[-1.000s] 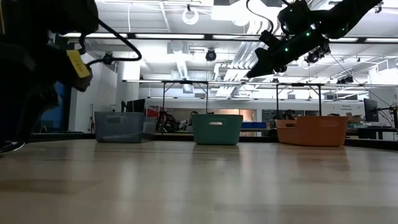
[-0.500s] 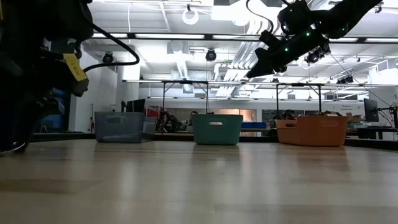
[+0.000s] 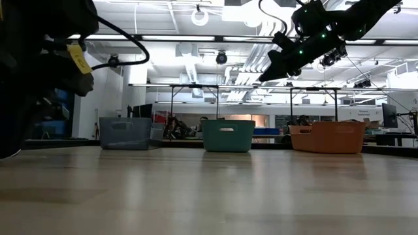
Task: Sort silverware by color (type)
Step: Put the white spoon into the black bin
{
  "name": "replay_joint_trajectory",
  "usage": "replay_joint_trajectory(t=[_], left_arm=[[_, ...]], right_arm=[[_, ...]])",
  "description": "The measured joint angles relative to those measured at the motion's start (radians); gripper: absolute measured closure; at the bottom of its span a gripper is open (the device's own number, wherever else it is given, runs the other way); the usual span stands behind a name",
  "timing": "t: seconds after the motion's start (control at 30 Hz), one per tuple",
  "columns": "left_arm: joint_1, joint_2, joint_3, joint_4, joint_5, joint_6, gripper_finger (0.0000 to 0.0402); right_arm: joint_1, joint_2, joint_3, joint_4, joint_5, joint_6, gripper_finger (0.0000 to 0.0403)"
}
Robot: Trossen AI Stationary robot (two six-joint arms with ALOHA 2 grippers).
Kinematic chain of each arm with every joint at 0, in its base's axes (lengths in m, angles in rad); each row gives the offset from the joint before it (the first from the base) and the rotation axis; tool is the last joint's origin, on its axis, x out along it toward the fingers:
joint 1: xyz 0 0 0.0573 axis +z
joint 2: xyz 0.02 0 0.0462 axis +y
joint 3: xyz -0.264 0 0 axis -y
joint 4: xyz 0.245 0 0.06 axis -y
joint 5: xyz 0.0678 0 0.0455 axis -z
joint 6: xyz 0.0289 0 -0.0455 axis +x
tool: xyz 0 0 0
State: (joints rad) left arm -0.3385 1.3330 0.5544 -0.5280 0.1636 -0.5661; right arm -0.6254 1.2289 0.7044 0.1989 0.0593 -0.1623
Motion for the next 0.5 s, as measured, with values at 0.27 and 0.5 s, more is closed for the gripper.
replay_joint_trajectory(t=[0.27, 0.5], left_arm=[[0.043, -0.071, 0.066, -0.118, -0.131, 0.042, 0.0398], [0.141, -0.145, 0.170, -0.268, -0.273, 0.100, 0.0400]], right_arm=[[0.000, 0.000, 0.000, 0.000, 0.000, 0.000, 0.0402], [0.000, 0.000, 0.000, 0.000, 0.000, 0.000, 0.0402]])
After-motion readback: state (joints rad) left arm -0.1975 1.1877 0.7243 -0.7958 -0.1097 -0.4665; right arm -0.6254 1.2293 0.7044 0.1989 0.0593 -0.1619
